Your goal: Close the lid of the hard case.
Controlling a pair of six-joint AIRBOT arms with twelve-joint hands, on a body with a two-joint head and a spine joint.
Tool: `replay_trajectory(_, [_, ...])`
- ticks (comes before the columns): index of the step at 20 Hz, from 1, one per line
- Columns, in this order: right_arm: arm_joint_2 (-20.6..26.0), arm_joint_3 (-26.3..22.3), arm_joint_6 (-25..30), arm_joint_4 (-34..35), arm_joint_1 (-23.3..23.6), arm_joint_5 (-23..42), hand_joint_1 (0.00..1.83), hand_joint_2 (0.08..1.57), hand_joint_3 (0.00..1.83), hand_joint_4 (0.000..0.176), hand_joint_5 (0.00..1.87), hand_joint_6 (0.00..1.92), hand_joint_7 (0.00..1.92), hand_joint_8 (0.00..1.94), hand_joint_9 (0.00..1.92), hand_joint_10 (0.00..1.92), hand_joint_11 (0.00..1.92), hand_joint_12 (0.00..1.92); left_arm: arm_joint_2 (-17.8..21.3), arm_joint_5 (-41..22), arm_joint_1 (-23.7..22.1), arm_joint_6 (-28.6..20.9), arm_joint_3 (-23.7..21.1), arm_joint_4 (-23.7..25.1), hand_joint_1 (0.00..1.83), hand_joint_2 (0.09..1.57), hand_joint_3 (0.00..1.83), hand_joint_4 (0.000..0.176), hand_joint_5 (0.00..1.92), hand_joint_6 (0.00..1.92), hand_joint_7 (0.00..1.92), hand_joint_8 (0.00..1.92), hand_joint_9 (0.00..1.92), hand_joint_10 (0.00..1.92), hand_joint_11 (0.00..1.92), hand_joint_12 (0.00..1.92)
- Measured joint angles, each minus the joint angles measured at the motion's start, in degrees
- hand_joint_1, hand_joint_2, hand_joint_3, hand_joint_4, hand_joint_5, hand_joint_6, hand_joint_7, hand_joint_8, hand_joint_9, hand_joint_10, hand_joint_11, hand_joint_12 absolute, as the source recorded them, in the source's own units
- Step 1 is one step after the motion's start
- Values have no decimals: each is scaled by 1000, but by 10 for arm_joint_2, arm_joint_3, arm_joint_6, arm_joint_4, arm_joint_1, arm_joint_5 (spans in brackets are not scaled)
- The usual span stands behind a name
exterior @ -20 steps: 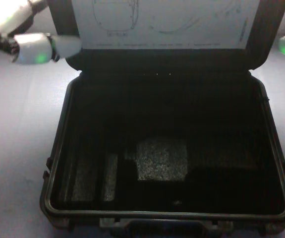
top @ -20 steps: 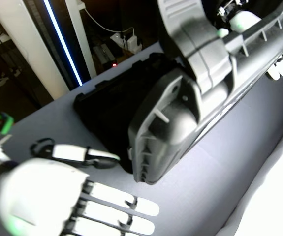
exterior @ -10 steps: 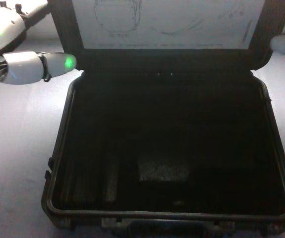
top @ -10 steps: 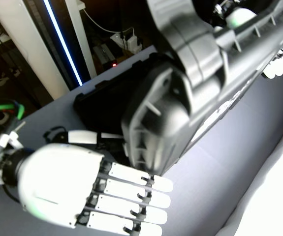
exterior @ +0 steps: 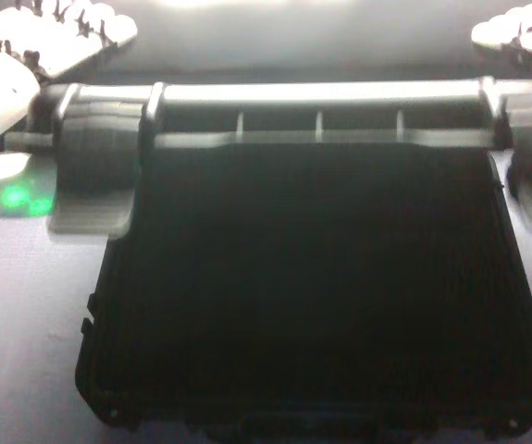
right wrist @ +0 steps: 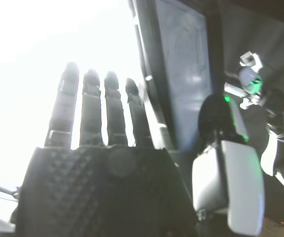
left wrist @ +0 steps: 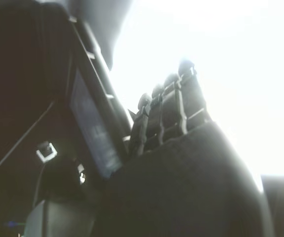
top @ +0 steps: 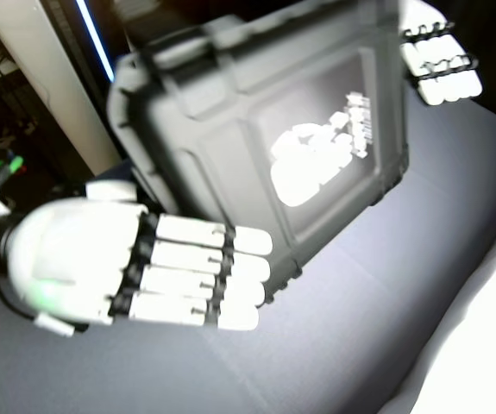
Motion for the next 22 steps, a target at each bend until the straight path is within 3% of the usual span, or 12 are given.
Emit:
replay_trajectory(10, [23,-31,5,55,-89,42,332,1187,3,0,158,0,190,5,150,3,103,112,35,-38,71,1,-38,-10,0,1201,9,0,25,0,25,0,22,0,51,81])
replay_trajectory(14, [43,-50,5,77,-143,73,324,1194,3,0,138,0,157,0,138,1,89,113,61,-68,135,2,-61,-45,0,1221,10,0,39,3,9,0,26,2,68,100])
replay_trajectory(18, [49,-56,5,79,-149,85,361,1215,5,0,142,2,163,2,153,4,84,114,88,-126,213,3,-89,-84,0,1252,0,0,34,0,7,1,15,1,0,195])
replay_trajectory(20, [49,-59,5,80,-150,85,325,1202,0,0,134,0,154,0,135,0,71,108,93,-164,249,-1,-98,-114,0,1233,0,0,28,1,17,1,24,2,0,116])
replay_trajectory(22, [50,-63,5,77,-149,89,327,1196,0,0,134,1,155,1,132,0,73,108,100,-210,277,-6,-104,-133,0,1248,0,0,42,0,33,0,37,0,1,169])
